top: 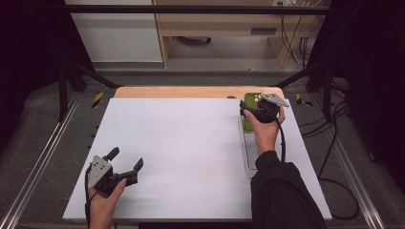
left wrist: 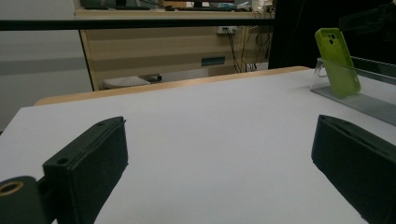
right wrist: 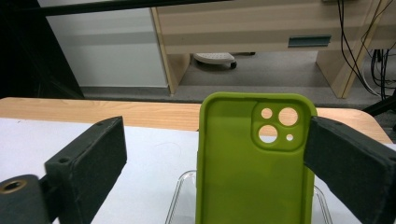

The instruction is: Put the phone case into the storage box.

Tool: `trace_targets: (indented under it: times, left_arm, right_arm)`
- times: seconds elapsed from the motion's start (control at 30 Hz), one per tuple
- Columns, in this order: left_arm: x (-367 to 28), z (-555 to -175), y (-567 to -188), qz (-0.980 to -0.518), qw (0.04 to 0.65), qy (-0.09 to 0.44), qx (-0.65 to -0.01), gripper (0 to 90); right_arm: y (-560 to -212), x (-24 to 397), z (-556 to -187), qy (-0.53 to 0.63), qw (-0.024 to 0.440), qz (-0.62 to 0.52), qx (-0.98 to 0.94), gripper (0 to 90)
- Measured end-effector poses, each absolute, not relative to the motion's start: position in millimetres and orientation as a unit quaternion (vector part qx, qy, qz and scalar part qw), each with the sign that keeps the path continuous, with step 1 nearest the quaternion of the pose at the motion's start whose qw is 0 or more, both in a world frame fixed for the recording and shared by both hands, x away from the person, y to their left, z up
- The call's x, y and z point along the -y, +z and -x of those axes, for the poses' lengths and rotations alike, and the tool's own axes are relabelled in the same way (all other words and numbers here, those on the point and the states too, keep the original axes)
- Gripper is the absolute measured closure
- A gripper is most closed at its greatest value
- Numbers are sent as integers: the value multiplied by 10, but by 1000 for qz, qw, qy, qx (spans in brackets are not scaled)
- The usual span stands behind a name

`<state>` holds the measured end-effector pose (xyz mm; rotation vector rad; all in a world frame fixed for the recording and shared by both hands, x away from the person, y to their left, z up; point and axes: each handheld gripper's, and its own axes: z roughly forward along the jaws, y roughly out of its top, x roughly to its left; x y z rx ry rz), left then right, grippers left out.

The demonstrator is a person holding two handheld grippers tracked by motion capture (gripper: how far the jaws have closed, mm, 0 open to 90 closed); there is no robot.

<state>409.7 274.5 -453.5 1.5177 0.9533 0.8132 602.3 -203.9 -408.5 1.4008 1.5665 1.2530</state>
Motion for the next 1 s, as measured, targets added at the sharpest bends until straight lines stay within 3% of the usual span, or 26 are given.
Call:
trace_targets:
  times: [1.0]
  left_arm:
    - [-2782,-4076,-4521,-640,552,348,-405,28]
  right_arm:
    - [-3841,1909,-5806,529,316,-500,-608,58]
